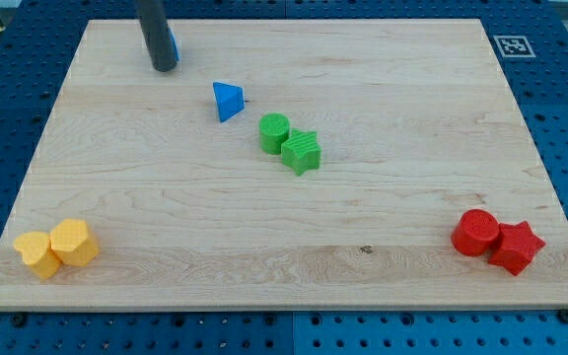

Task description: Move the blue cube towards the top left

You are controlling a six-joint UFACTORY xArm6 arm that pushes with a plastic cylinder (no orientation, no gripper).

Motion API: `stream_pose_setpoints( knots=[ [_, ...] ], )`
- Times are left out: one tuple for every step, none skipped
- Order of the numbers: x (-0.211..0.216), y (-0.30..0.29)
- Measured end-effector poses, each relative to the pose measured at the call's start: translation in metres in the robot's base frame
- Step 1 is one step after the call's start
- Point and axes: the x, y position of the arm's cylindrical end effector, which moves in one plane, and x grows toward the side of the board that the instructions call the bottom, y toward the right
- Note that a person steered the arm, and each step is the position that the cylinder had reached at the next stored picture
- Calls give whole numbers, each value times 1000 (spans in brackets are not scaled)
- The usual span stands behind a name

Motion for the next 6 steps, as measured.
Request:
stream_pose_setpoints(
  knots=[
    [-3, -17],
    [-3, -21],
    [-1, 36],
    [-11, 107],
    [-17, 125],
    [-32, 110]
  ],
)
